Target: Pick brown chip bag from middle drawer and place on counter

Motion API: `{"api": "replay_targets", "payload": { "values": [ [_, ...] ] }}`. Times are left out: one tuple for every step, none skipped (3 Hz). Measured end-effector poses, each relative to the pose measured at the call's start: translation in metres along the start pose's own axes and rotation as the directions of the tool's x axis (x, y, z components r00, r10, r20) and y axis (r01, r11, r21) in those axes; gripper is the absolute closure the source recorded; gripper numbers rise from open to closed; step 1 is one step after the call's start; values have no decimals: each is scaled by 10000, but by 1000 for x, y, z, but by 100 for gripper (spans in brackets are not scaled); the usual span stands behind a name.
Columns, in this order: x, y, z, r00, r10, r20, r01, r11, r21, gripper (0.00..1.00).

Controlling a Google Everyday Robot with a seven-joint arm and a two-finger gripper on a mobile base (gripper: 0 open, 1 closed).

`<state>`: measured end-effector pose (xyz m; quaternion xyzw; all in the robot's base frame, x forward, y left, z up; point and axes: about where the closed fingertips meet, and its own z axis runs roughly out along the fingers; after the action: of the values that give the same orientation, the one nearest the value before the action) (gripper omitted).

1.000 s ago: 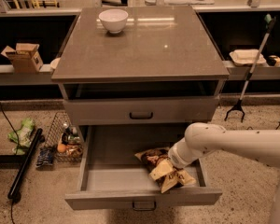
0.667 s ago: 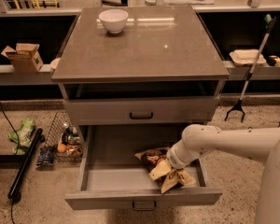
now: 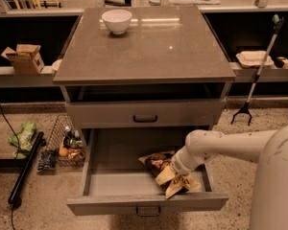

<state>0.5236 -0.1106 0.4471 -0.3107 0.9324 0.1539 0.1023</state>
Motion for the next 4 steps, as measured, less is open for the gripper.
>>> {"api": "replay_targets", "payload": {
  "values": [
    [3,5,12,9996,-128,-241,125,9998,-136,43],
    [3,5,13,9995,-146,-266,142,9998,-151,66],
    [3,9,-13,9968,-695,405,701,9975,-128,90],
    [-13,31,-73,9723,-1578,1725,1640,9862,-225,100]
  ]
}}
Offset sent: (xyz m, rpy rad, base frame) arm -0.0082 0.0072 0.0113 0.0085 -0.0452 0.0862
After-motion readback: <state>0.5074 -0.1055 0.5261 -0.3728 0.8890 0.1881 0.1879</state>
